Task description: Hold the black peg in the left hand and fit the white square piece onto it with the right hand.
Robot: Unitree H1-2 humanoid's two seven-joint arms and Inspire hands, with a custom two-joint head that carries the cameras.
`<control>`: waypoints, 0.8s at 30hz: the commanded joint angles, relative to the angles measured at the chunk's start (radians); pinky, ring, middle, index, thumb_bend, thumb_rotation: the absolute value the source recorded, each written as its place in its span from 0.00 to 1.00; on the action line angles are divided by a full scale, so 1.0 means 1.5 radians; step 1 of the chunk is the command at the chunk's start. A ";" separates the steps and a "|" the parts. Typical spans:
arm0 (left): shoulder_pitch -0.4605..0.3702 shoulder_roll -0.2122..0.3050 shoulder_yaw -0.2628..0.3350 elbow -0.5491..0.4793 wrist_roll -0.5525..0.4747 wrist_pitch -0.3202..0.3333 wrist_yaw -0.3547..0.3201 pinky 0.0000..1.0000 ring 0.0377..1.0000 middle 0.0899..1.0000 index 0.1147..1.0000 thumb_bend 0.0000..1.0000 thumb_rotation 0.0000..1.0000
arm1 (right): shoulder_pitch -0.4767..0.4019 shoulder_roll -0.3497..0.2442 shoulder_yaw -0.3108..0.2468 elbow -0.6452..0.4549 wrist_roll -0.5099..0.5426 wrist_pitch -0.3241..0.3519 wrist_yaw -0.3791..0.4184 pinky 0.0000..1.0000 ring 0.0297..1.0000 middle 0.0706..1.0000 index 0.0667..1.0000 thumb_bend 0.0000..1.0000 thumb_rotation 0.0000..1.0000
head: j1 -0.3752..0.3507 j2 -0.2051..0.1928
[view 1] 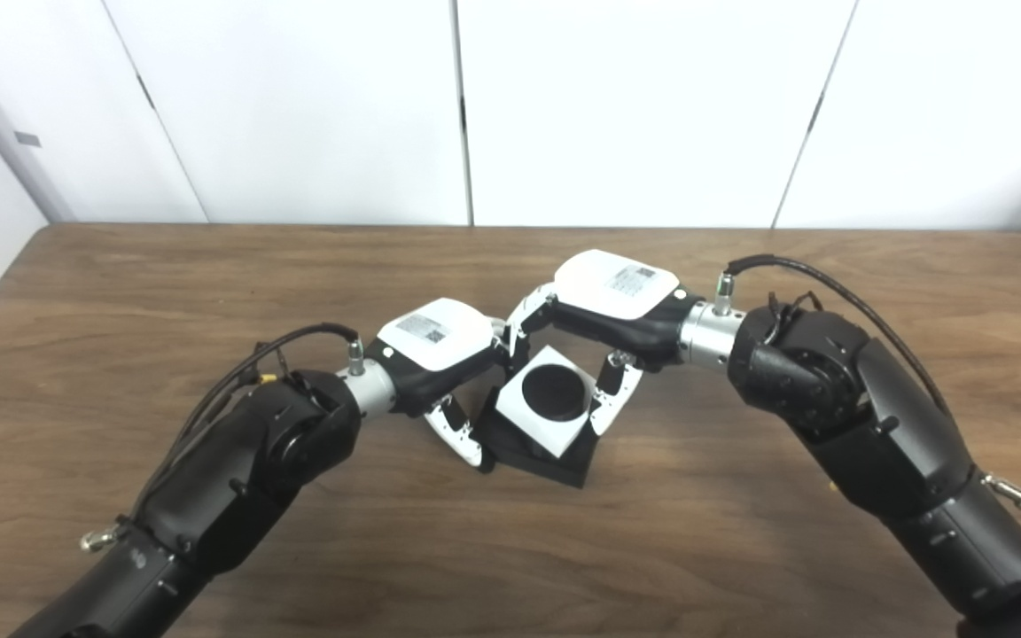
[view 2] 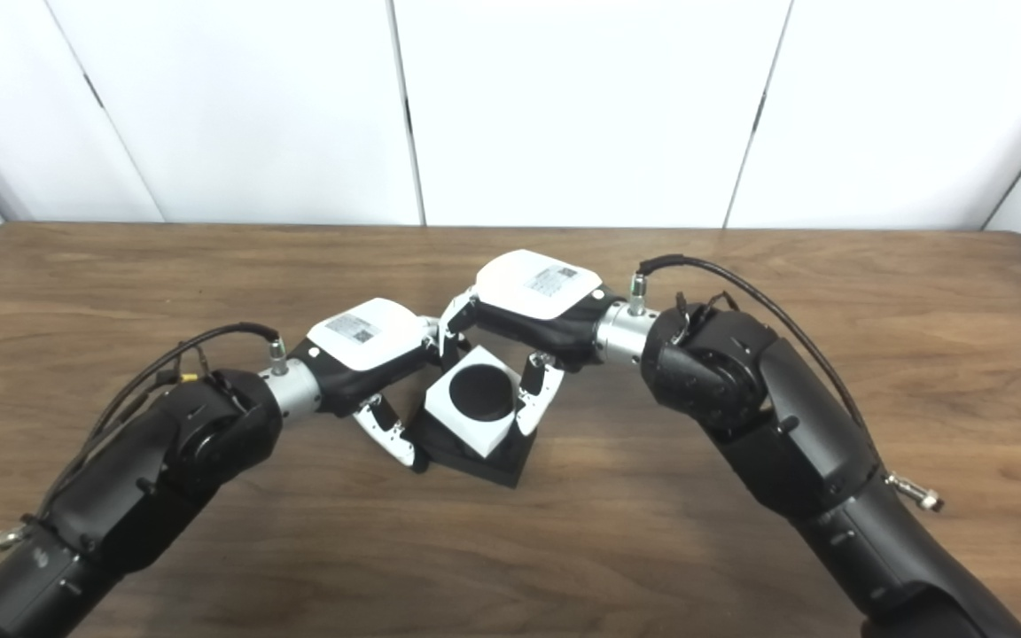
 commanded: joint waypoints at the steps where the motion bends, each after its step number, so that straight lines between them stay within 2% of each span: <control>1: 0.022 -0.008 -0.038 0.021 0.026 -0.010 -0.038 0.82 0.90 0.87 0.42 0.52 0.07 | -0.013 0.000 0.015 -0.005 -0.017 0.023 0.035 0.73 0.81 0.76 0.45 0.52 0.15 | 0.001 0.000; 2: 0.023 -0.008 -0.037 0.019 0.026 -0.007 -0.041 0.82 0.90 0.87 0.42 0.52 0.07 | -0.017 -0.007 0.017 -0.010 -0.023 0.038 0.053 0.75 0.81 0.77 0.45 0.52 0.16 | 0.001 0.000; 3: 0.022 -0.008 -0.037 0.019 0.026 -0.006 -0.041 0.82 0.91 0.87 0.42 0.52 0.07 | -0.021 -0.013 0.019 -0.013 -0.029 0.049 0.065 0.75 0.82 0.79 0.56 0.72 0.29 | -0.001 0.000; 4: 0.022 -0.008 -0.037 0.020 0.027 -0.005 -0.042 0.82 0.91 0.87 0.42 0.52 0.07 | -0.023 -0.016 0.020 -0.015 -0.032 0.056 0.072 0.75 0.83 0.80 0.66 0.86 0.37 | -0.001 0.000; 7: 0.021 -0.006 -0.037 0.022 0.029 -0.005 -0.042 0.82 0.92 0.87 0.42 0.52 0.07 | -0.020 -0.029 0.016 -0.019 -0.049 0.068 0.082 0.76 0.84 0.82 0.77 0.97 0.44 | -0.002 0.000; 21: 0.023 0.002 -0.034 0.017 0.024 -0.004 -0.047 0.83 0.91 0.88 0.42 0.52 0.07 | 0.013 -0.054 -0.035 -0.048 -0.032 0.092 0.095 0.74 0.84 0.84 0.78 0.97 0.42 | -0.009 0.003; 24: 0.022 0.003 -0.034 0.019 0.024 -0.006 -0.045 0.82 0.91 0.88 0.42 0.52 0.07 | 0.019 -0.058 -0.058 -0.062 -0.026 0.099 0.088 0.74 0.82 0.82 0.77 0.95 0.38 | -0.010 0.002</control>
